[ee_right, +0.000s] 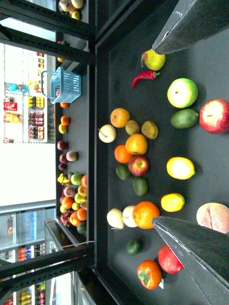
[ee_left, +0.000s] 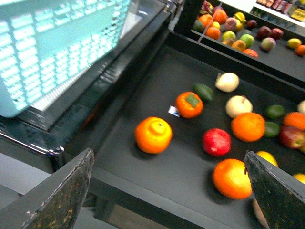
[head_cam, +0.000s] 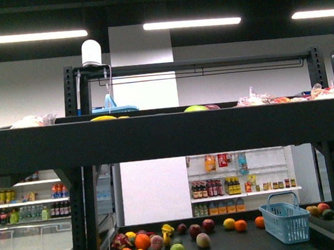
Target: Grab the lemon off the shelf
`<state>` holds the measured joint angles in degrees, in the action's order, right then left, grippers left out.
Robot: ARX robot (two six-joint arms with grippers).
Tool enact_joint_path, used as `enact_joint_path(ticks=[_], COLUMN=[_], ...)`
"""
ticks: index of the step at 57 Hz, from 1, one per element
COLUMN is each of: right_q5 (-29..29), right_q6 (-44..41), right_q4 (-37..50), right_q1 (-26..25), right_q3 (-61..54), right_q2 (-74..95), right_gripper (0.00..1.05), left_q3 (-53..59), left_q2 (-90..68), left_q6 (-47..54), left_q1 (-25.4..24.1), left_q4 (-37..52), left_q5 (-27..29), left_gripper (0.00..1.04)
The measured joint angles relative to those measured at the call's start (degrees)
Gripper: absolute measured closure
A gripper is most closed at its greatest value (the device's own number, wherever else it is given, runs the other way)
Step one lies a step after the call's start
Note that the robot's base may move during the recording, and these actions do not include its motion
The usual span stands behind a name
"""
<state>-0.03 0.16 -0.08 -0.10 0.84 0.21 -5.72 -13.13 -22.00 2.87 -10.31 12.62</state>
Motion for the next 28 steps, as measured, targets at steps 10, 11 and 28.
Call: enact_joint_path(ticks=[10, 11, 28], right_q5=[0.02, 0.02, 0.02], right_q6=[0.00, 0.00, 0.00], right_q4=[0.00, 0.00, 0.00], right_q1=[0.00, 0.00, 0.00], right_q3=[0.00, 0.00, 0.00], right_q2=[0.00, 0.00, 0.00], right_gripper=[0.02, 0.02, 0.02], left_q3=[-11.85, -13.70, -45.70], left_q2=[-13.94, -15.87, -47.01], left_q6=[-9.01, -10.32, -19.61], left_q1=[-15.02, -17.57, -48.96], left_q4=[0.09, -0.35, -7.82], left_q5=[-17.33, -19.71, -41.81], left_gripper=[0.08, 0.08, 0.08])
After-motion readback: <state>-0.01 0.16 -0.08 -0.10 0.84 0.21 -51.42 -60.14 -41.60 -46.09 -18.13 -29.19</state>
